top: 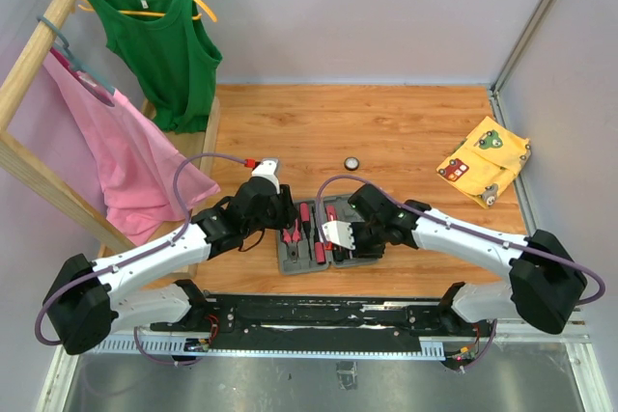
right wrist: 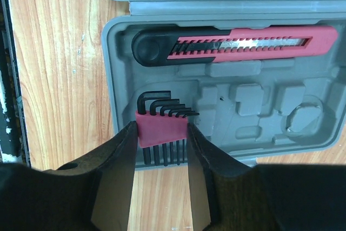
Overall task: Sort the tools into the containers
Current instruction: Place the engineering item in the storage box, then pick up the engineering item from the center of the board.
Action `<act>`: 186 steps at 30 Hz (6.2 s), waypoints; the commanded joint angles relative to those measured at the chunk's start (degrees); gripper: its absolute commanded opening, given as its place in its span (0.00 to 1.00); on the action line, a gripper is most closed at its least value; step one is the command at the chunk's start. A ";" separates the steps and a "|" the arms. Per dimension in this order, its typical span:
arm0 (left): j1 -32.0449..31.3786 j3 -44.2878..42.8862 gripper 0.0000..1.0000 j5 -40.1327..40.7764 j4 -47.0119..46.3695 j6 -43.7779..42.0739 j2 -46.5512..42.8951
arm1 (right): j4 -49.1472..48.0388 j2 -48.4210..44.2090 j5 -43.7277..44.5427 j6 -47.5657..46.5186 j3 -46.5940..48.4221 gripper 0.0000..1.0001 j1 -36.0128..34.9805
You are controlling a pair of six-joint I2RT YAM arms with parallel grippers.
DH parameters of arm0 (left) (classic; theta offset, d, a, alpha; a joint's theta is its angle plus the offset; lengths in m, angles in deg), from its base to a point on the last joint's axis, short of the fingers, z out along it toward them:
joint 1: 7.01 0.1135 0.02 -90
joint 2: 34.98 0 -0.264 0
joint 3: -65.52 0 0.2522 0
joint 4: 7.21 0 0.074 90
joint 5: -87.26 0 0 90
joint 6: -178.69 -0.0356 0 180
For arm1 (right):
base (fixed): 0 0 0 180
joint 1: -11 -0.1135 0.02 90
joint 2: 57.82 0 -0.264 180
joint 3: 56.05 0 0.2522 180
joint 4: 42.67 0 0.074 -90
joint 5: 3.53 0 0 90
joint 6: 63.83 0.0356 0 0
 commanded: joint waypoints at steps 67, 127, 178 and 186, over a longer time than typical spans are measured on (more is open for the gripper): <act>0.23 -1.01 0.47 3.46 0.36 -1.15 -0.08 | -23.71 -13.57 15.93 44.13 -5.06 0.59 -0.63; 0.31 6.04 0.69 12.46 5.65 0.39 -9.53 | -13.00 24.47 24.37 61.69 35.25 0.99 20.52; 0.31 8.58 0.82 9.82 5.81 1.55 -11.85 | 1.20 52.53 13.94 57.52 53.61 0.53 25.05; 0.31 8.62 0.81 9.21 4.73 1.55 -10.43 | 1.27 50.57 13.79 56.71 51.34 0.57 24.74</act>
